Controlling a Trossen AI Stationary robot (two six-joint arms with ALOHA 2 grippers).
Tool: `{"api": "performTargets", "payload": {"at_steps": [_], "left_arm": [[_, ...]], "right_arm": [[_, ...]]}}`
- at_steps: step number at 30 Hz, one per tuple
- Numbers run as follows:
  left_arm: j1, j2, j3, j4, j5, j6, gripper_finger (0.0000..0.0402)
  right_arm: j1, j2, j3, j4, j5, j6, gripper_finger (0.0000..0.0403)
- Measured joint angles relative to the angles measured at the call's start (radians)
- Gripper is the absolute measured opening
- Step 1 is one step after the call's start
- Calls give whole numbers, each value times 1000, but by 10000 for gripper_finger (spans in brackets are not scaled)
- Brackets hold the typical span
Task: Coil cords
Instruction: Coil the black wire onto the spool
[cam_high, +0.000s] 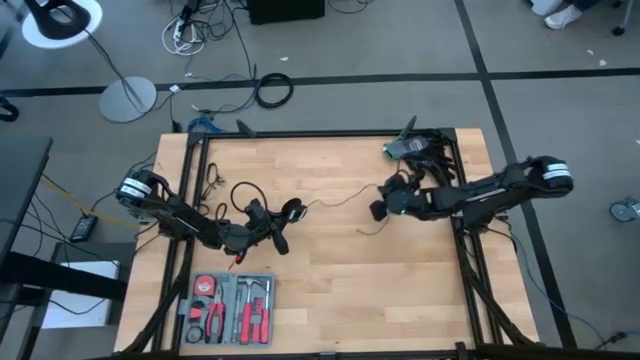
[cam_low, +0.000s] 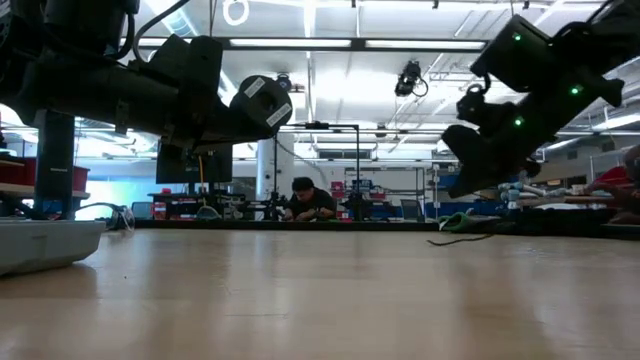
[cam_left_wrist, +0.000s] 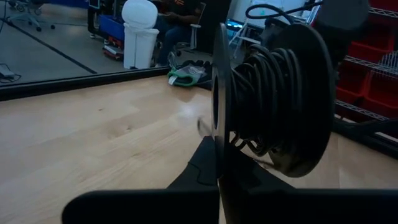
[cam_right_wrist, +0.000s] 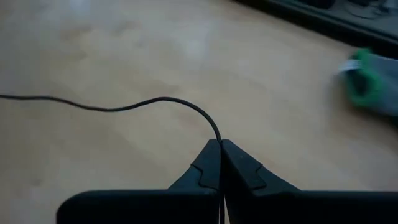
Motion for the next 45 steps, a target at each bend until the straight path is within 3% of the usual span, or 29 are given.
{"api": "performTargets", "payload": {"at_steps": [6, 10, 17, 20, 22, 25, 29, 32, 38, 42, 45], "left_arm": [[0, 0, 0, 0, 0, 0, 0], [0, 0, 0, 0, 1, -1, 0], [0, 0, 0, 0, 11, -6, 0], [0, 0, 0, 0, 11, -6, 0], [0, 0, 0, 0, 11, -7, 0], [0, 0, 0, 0, 11, -7, 0], [0, 0, 0, 12, 10, -8, 0], [0, 0, 0, 19, 10, -7, 0], [0, 0, 0, 35, 10, -3, 0], [0, 0, 0, 42, 10, -3, 0], [0, 0, 0, 58, 10, -2, 0]], "right_arm": [[-69, -123, -74, 0, -50, -33, 25], [-91, -156, -83, -31, -145, -56, 64], [-139, -238, -68, -133, -156, -101, 139], [-146, -259, -58, -28, -180, -126, 160], [-134, -250, -56, 140, -277, -203, 168], [-96, -174, -55, 404, -370, -325, 170], [-37, 6, -55, 693, -365, -467, 155], [-13, 184, -40, 841, -363, -476, 140], [15, 513, 141, 882, -378, -548, 126], [18, 642, 284, 884, -379, -615, 130], [8, 696, 369, 876, -452, -646, 135]]}}
